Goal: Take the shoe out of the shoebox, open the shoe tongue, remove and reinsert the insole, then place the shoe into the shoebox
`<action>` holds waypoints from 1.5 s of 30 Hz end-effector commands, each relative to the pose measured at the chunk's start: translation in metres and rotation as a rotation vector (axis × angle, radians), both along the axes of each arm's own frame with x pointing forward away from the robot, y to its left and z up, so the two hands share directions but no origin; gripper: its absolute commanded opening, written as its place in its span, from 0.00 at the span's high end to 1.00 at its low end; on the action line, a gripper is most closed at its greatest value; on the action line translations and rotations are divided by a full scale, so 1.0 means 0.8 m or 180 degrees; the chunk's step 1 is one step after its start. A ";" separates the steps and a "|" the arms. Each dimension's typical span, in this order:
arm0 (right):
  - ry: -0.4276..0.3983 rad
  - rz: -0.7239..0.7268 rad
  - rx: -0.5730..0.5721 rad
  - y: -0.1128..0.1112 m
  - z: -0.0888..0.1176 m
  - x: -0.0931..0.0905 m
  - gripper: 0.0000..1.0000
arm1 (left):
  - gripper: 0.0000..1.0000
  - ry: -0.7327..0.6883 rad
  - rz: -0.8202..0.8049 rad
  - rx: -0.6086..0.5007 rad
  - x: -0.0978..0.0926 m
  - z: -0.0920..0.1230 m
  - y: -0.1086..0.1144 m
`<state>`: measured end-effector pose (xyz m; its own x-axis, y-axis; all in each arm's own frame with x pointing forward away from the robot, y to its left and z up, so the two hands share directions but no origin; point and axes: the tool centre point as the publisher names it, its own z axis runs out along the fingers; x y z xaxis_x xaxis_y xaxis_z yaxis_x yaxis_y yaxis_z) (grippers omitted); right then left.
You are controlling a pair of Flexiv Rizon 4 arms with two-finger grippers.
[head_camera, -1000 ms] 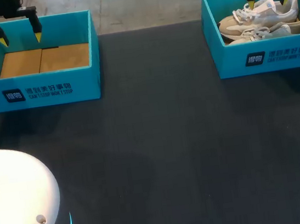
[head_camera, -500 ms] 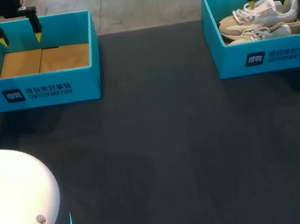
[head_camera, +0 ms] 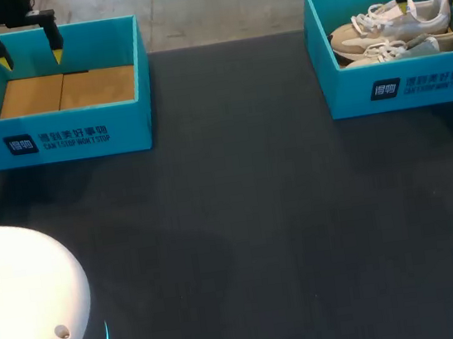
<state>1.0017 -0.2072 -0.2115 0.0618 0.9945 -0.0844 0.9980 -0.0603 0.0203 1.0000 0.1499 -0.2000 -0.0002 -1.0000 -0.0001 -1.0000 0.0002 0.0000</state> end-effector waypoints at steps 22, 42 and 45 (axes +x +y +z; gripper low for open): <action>-0.0056 -0.0102 -0.0127 -0.075 -0.070 0.017 0.04 | 0.00 0.0000 0.0000 0.0000 0.000 0.000 0.000; -0.0045 -0.0165 -0.0195 -0.116 -0.109 0.022 0.25 | 0.00 0.0000 0.0000 0.0000 0.000 0.000 0.000; -0.0048 -0.0176 -0.0188 -0.121 -0.115 0.023 0.21 | 0.00 0.0000 0.0000 0.0000 0.000 0.000 0.000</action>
<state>1.0179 -0.3010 -0.2982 0.1194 0.9817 -0.1483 0.9926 -0.1145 0.0411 1.0000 0.1499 -0.2000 -0.0002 -1.0000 -0.0001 -1.0000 0.0002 0.0000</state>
